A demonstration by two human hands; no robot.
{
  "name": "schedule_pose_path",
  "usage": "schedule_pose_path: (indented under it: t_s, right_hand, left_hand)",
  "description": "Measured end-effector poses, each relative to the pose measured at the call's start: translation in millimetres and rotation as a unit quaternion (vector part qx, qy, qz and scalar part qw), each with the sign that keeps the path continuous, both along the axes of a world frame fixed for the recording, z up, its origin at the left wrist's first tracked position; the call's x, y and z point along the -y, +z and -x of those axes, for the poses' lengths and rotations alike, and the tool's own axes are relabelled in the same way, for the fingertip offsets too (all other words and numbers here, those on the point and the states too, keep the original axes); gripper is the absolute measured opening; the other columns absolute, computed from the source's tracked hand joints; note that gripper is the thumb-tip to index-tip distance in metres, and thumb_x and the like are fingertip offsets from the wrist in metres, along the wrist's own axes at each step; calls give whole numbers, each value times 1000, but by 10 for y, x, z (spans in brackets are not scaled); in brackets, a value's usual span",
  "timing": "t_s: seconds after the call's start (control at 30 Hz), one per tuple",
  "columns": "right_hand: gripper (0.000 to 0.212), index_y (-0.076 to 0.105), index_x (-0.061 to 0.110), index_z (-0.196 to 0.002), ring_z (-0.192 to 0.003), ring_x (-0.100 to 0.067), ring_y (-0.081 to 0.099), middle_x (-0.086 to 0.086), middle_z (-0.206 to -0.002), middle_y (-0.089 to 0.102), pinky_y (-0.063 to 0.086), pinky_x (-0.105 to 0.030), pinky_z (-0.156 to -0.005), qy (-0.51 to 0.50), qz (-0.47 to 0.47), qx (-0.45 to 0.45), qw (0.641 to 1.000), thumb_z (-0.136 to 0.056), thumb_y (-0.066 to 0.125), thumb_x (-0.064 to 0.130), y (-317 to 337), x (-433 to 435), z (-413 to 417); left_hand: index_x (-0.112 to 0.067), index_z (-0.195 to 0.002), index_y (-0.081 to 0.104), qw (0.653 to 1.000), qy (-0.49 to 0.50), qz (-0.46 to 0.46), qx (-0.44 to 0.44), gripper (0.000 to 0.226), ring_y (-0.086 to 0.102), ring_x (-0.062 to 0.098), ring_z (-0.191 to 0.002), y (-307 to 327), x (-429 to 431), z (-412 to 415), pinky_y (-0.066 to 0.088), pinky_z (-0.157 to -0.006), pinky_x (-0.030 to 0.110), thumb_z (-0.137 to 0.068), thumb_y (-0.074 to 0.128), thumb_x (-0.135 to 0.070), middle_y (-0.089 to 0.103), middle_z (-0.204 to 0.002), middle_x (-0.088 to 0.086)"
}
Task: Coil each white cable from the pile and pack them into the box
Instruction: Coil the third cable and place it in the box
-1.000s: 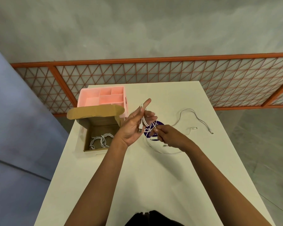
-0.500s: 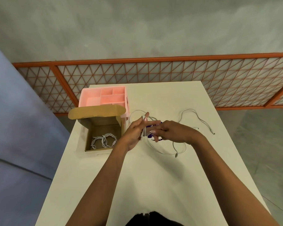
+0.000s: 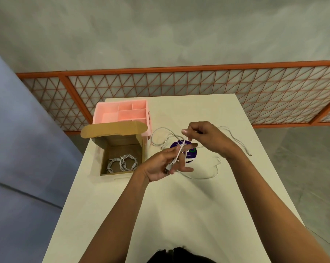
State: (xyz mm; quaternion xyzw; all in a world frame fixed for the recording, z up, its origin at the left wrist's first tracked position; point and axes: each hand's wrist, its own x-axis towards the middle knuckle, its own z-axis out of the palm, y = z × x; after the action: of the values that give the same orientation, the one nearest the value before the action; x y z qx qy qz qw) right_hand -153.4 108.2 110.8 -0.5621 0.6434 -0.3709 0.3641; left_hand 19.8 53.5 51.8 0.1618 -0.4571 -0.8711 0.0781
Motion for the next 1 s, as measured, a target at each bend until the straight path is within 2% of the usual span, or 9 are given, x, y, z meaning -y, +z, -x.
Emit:
schedule_pose_path:
  t_s: [0.1,0.27,0.4,0.47,0.57,0.63,0.7,0.8,1.0]
  right_hand:
    - [33,55,5,-72,-44,3,48,17,-45,47,32,-6,-46,-14,6,35,999,-96,54,28,7,-29,-30]
    - [33,57,7,-74,-42,1,40,15,-46,45,30,-7,-44,-37,-13,87,995,-97,51,30,-45,-81,-79]
    - [47,60,27,-57,-45,-4,28,4,-52,31,24,-15,-46,-2,-47,140,989,-99,43,38,-104,-144,-120]
    - [49,59,29,-54,-52,-11,19,0,-58,23,19,-21,-49,27,-61,161,985,-98,42,42,-148,-165,-144]
    - [30,68,17,-82,-54,-12,19,0,-59,24,20,-20,-49,44,-67,173,982,-93,53,40,-194,-174,-173]
    - [21,69,16,-85,-54,-11,19,3,-58,25,16,-23,-52,39,-71,214,973,-94,56,30,-210,-156,-158]
    - [27,69,24,-72,-56,-12,17,4,-58,27,12,-31,-58,33,-78,243,966,-95,55,24,-219,-137,-138]
    - [20,64,22,-70,-65,-20,15,-8,-67,26,15,-32,-60,21,-80,272,959,-86,64,34,-230,-108,-148]
    - [45,40,21,-54,-55,-14,11,2,-56,22,12,-25,-50,-37,-104,280,954,-92,56,39,-293,-65,-140]
  left_hand:
    - [-8,-125,61,996,-18,-49,-79,40,37,2,-29,-32,36,-29,51,-95,44,-98,43,-30,49,-48,-2]
    - [-6,-95,67,985,-2,-98,-140,28,39,0,-25,-85,69,-42,58,-82,39,-89,63,-33,47,-39,-6]
    - [-11,-84,62,981,-3,-99,-165,23,40,1,-26,-51,95,-41,58,-82,35,-94,55,-30,47,-39,-8]
    - [-10,-83,58,979,-6,-104,-173,25,33,5,-26,-27,110,-42,59,-81,33,-98,47,-28,37,-40,-6]
    - [-9,-83,54,973,-18,-117,-198,28,30,9,-33,9,117,-51,56,-85,31,-102,38,-23,32,-47,-4]
    - [-11,-81,53,976,-13,-111,-185,32,30,9,-36,20,125,-68,53,-88,28,-103,33,-23,31,-49,-5]
    - [-13,-78,53,982,-11,-99,-163,37,29,8,-38,28,150,-96,51,-89,27,-102,27,-23,30,-49,-7]
    - [-14,-73,53,986,-3,-90,-142,42,28,8,-39,57,176,-111,51,-84,25,-102,24,-23,27,-48,-7]
    - [-17,-64,45,993,99,-31,-53,41,35,5,-43,14,150,-60,42,-79,26,-101,32,-29,32,-48,-9]
